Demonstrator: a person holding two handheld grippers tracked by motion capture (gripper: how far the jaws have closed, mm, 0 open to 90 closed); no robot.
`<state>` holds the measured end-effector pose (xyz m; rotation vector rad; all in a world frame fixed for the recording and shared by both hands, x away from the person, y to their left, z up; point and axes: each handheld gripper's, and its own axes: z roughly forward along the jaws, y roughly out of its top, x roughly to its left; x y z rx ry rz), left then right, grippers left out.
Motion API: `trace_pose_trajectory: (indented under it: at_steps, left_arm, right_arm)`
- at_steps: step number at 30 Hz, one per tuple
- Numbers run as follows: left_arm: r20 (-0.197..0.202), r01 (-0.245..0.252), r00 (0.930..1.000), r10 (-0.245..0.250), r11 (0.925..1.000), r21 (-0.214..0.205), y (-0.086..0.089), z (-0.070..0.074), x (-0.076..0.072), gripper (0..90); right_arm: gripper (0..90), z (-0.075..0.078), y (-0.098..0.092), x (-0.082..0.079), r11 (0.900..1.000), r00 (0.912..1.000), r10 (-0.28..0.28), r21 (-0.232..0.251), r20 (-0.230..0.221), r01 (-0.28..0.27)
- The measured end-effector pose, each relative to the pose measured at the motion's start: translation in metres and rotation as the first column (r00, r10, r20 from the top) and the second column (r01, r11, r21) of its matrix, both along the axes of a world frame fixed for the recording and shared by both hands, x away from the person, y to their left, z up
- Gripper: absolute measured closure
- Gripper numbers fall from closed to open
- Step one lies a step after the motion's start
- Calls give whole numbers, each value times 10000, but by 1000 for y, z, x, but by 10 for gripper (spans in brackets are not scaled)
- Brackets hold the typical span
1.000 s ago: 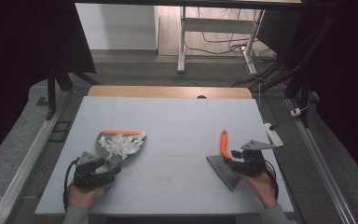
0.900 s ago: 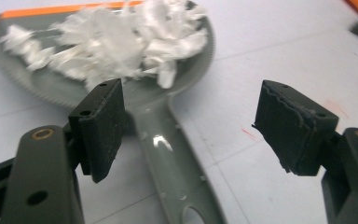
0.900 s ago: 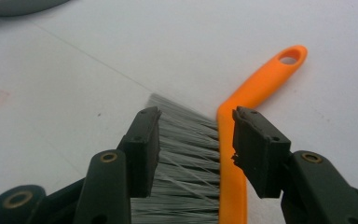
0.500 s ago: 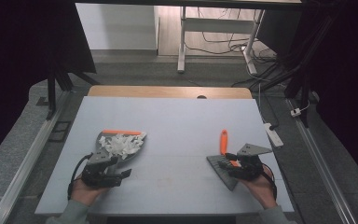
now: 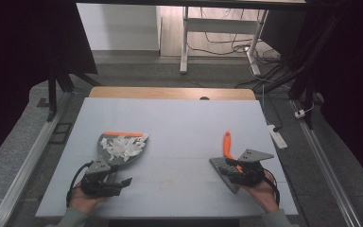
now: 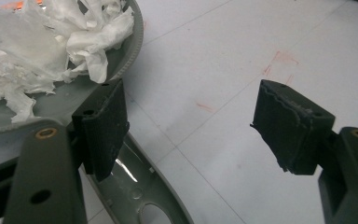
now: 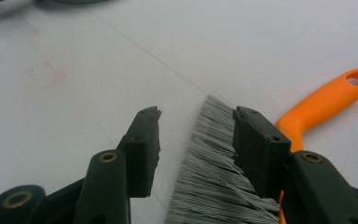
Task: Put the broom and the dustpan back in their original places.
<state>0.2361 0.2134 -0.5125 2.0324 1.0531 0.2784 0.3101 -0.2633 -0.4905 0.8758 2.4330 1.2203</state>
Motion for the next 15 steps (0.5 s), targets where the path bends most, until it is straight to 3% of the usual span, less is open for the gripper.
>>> trace_pose_trajectory:
  at_steps: [15]
  left_arm:
    - [15, -137, 9999, 137, 9998, -128, 2, 1, -1, 271]
  right_arm:
    - [510, 2, -2, -1, 9997, 9999, -50, 223, 111, 47]
